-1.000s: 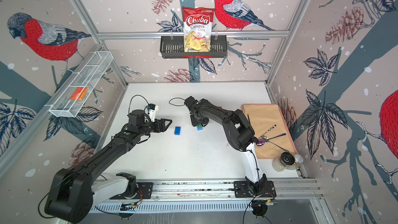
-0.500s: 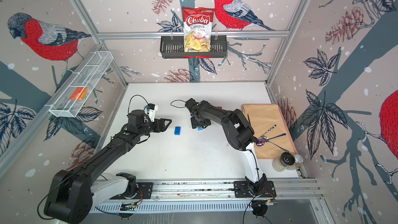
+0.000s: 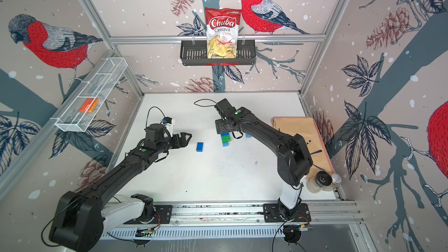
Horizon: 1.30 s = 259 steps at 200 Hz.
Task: Assemble a rectangle with lego
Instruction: Assemble the lego brick with the lego brick, then pick up the lego brick from the center of the board.
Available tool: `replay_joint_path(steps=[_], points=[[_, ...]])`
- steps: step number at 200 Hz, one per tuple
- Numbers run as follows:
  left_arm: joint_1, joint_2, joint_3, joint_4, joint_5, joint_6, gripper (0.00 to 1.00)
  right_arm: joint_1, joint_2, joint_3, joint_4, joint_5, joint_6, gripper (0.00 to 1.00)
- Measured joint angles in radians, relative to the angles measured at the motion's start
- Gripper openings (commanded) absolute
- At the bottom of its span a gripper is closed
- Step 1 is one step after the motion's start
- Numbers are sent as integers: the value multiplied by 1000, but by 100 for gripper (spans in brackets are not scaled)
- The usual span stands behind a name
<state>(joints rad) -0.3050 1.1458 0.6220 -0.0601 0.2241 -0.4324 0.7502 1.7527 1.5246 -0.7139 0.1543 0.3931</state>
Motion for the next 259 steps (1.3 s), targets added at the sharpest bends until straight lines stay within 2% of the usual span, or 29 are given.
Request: replay_joint_path(steps=[40,63,94,131,152,189,205,233,259], points=[[-163,138,63,-63,-138,-126,85,-54,-140,-122,55,43,37,80],[-185,267,120,-95,-185,-174,83,-74,-195,-214,86,50,55,80],[-218,377,166,-136,-224,-222,82,-98,-255,-315,135,24,58,80],[-264,503,257,-146,-271,-225,76,-130,-298,-370,191,-11,50,80],[-283,561,306,-162,-299,-220,67,-149,-313,-392,214,-33,40,80],[-297,597,334,-184,-337,-191,34,-185,-344,-438,242,-57,29,80],[-303,597,334,-191,-356,-186,23,-195,-354,-449,245,-62,29,80],[-335,582,336,-208,-369,-150,21,-212,-363,-454,249,-72,30,80],[-427,571,368,-214,-367,-37,21,-234,-377,-454,248,-72,39,80]])
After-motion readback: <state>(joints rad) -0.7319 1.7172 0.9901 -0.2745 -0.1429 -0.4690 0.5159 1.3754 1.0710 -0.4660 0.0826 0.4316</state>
